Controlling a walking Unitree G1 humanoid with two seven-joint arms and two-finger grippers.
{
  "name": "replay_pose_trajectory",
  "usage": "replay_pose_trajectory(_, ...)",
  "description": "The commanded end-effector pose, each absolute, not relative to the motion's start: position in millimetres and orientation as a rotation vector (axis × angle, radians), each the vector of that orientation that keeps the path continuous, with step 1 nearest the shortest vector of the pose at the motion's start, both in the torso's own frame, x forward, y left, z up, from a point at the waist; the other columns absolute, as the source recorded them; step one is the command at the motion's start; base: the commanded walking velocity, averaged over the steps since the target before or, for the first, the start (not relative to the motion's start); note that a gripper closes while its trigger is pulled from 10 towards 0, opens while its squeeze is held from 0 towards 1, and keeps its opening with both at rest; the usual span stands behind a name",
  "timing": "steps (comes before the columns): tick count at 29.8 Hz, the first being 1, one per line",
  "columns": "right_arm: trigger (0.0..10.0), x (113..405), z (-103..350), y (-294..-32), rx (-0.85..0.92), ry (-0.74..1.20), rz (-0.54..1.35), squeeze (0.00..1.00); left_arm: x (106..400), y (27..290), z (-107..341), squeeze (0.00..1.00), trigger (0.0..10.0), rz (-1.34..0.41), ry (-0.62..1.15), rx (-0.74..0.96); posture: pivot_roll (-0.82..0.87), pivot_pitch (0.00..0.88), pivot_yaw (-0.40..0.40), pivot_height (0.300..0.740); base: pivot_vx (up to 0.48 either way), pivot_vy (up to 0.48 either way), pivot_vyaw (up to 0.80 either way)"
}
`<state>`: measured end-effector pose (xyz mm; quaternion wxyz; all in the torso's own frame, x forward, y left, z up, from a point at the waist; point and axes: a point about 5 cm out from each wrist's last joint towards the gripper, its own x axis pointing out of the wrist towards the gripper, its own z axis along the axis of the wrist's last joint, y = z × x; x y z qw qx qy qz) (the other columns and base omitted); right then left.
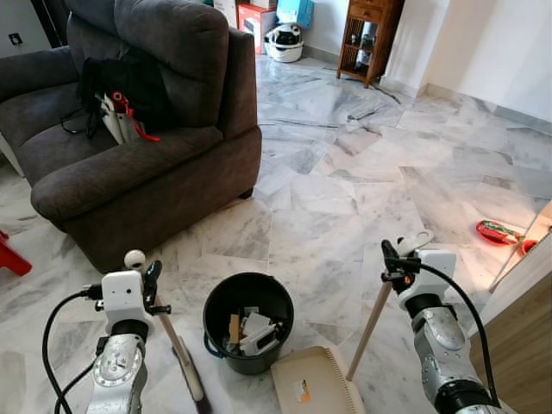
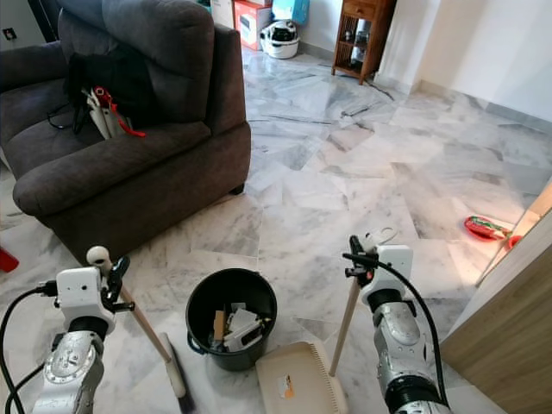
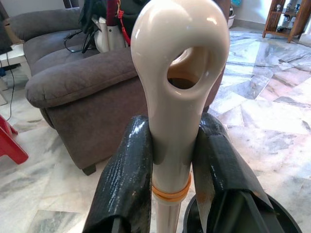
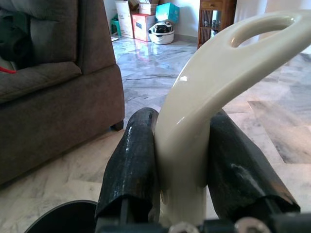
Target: Sweep floor
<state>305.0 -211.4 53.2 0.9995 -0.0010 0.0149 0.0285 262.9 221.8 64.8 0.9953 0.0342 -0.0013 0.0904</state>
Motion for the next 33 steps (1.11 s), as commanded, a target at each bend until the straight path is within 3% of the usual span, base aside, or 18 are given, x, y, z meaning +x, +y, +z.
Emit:
replay_pose_trajectory(1,10.0,312.0,65.2,-209.9,0.019,-0.031,0.051,0.0,263.9,227.4,72.0,0.0,10.0,0.184,-0.047,0.102,-0.04,0.0,0.002,0.74,0.0,0.0,0.0)
replay_pose_trajectory(33,10.0,317.8,71.7,-212.9,0.02,-0.043,0.053,0.0,266.6,226.2,71.7,0.0,10.0,0.178,-0.046,0.102,-0.04,0.0,0.007,0.74,0.0,0.0,0.0)
